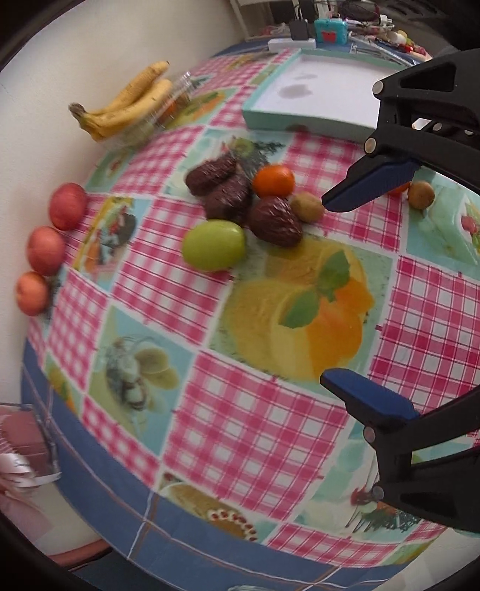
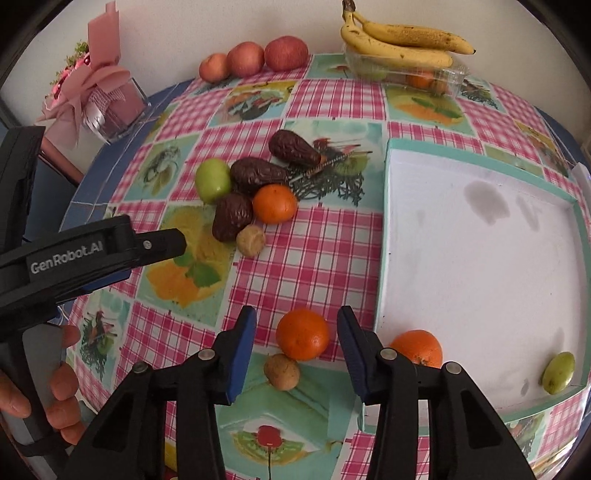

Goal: Organize fruits
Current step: 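Move the right gripper back to the fruit cluster toward another orange, then grasp the orange with the right gripper while the left gripper grasps a brown kiwi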

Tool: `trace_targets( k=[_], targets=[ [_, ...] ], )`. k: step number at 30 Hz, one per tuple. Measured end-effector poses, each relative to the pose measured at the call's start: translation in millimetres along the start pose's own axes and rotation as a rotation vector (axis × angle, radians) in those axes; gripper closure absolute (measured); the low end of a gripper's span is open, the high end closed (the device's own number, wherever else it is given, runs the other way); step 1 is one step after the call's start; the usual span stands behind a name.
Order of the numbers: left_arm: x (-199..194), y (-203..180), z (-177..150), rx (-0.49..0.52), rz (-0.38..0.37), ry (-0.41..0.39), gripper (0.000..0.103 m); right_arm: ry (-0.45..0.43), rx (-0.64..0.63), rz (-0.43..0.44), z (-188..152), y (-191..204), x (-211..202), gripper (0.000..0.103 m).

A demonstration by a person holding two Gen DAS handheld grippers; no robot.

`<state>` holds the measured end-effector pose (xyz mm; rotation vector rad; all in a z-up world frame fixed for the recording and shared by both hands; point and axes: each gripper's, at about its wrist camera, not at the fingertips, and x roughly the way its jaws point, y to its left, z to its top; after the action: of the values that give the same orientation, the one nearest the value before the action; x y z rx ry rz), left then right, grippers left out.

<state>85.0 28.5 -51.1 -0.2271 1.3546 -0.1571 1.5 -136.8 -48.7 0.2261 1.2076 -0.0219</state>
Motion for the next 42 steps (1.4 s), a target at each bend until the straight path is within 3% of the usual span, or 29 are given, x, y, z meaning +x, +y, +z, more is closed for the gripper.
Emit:
trace_targets(
  k=[8, 17, 19, 27, 35, 39, 42],
  targets=[
    [18.7, 1.4, -3.3, -0.023, -0.015, 0.064, 0.02, 0.054, -0.001, -0.041, -5.3, -1.4, 17.1, 0.058],
    [21.9, 2.1, -1.8, -0.033, -0.009, 0.072, 0.02, 0.093, 0.002, -0.055, -6.9, -1.6, 32.7, 0.06],
    [20.5, 2.5, -2.4, -0.033, -0.01, 0.07, 0.02, 0.091, 0.002, -0.045, -6.2, -1.4, 32.6, 0.065],
    [10.6, 4.9, -2.5, -0.035, 0.003, 0.039, 0.02, 0.027, 0.044, -0.028, -1.9, -4.4, 10.6, 0.066],
    [-2.8, -29.3, -11.6, 0.081, -0.01, 0.0, 0.022, -0.063, 0.173, -0.03, -0.4, -37.5, -35.2, 0.066],
    [1.8, -59.8, -31.5, 0.183, -0.057, 0.041, 0.023, -0.076, 0.25, -0.064, -1.2, -59.6, -46.2, 0.066],
    [10.2, -80.7, -48.5, 0.262, -0.066, 0.084, 0.033, -0.078, 0.324, -0.051, -4.1, -78.1, -49.5, 0.066]
  ],
)
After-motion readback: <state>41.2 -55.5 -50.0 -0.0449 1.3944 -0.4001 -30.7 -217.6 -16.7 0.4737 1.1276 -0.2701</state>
